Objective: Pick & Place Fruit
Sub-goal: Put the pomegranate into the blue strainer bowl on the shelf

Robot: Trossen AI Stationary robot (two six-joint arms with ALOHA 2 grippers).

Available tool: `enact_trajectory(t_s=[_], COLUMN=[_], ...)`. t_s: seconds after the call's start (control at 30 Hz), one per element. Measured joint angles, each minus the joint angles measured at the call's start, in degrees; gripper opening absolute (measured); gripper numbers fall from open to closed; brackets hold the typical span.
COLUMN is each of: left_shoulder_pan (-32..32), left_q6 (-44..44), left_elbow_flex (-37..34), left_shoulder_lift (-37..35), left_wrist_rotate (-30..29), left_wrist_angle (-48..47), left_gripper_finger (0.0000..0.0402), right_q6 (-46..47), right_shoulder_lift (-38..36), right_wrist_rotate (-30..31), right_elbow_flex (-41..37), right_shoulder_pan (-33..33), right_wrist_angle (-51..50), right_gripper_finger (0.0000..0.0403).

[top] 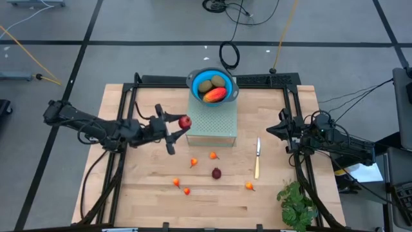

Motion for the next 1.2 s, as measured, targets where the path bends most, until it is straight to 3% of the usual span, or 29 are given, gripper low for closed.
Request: enact_trajectory(t_s=[0.3, 0.63, 1.0, 1.2], left_shoulder_pan=[1.83, 2.58, 3.92, 8.11], left_q6=[7.81, 7.75, -7.32, -16.87], left_elbow_flex=[0.00, 0.00, 0.00, 0.00], left_shoulder_lift=[0.00, 0.00, 0.00, 0.00], left_wrist_rotate=[0.00, 0.03, 1.00, 9.58], left_wrist_angle=[4.97, 5.36, 12.54, 15.44], left_gripper_finger=[0.0207, 0.0207, 0.0207, 0.0207], right_q6=[0.00, 0.00, 0.00, 0.00], right_shoulder_lift=[0.00, 0.00, 0.00, 0.00], right_wrist_rotate=[-0.01, -0.02, -0.02, -0.02], right_elbow_flex=[0.00, 0.00, 0.00, 0.00], right_shoulder_pan=[0.00, 0.00, 0.00, 0.00], right_wrist_angle=[0.00, -0.02, -0.02, -0.02], right_gripper_finger=[0.0000, 0.0000, 0.0000, 0.0000])
